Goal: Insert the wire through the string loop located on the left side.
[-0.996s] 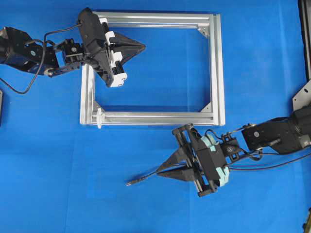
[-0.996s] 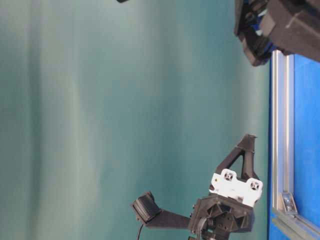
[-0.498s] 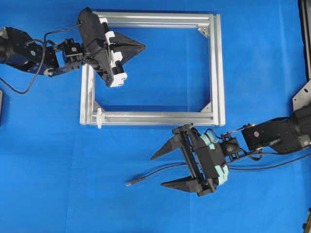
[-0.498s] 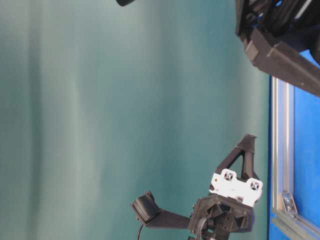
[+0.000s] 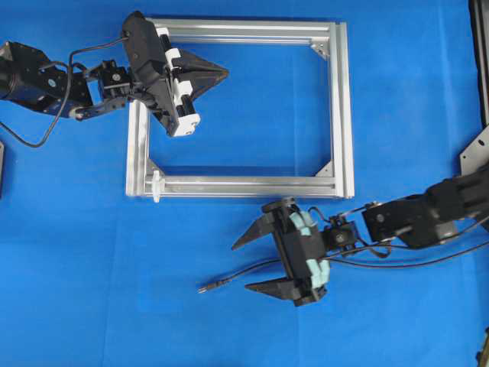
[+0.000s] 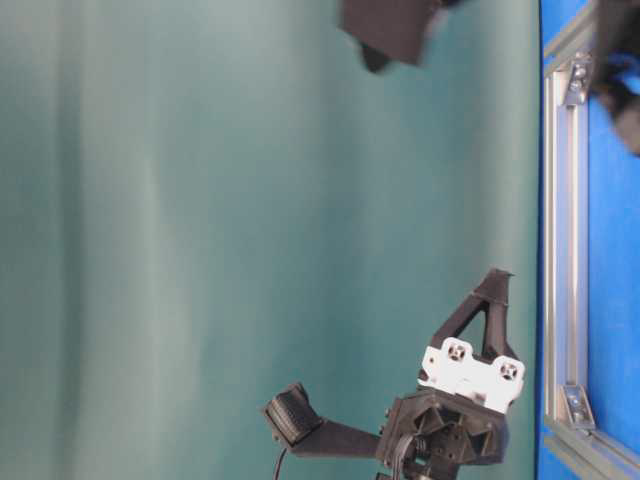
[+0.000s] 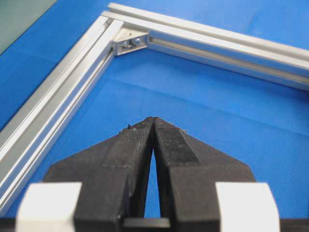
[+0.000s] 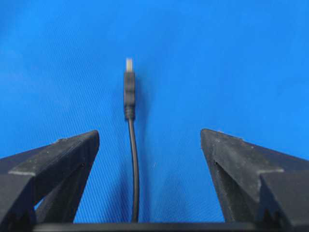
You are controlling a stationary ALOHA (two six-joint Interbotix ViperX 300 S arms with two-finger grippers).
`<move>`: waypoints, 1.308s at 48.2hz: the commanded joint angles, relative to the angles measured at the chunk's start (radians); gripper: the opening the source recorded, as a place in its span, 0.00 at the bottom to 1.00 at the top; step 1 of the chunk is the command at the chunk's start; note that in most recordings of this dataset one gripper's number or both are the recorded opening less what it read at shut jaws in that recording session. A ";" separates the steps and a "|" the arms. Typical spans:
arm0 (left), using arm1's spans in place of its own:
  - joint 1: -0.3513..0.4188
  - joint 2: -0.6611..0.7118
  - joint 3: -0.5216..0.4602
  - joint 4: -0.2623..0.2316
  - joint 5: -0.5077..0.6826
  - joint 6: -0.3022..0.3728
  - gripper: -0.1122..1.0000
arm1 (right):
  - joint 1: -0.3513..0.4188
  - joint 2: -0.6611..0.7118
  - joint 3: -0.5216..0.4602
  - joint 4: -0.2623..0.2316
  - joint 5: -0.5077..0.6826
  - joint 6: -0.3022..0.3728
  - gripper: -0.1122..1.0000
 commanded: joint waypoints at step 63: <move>0.006 -0.032 -0.012 0.003 -0.003 0.002 0.10 | 0.011 0.003 -0.032 -0.041 -0.028 0.008 0.11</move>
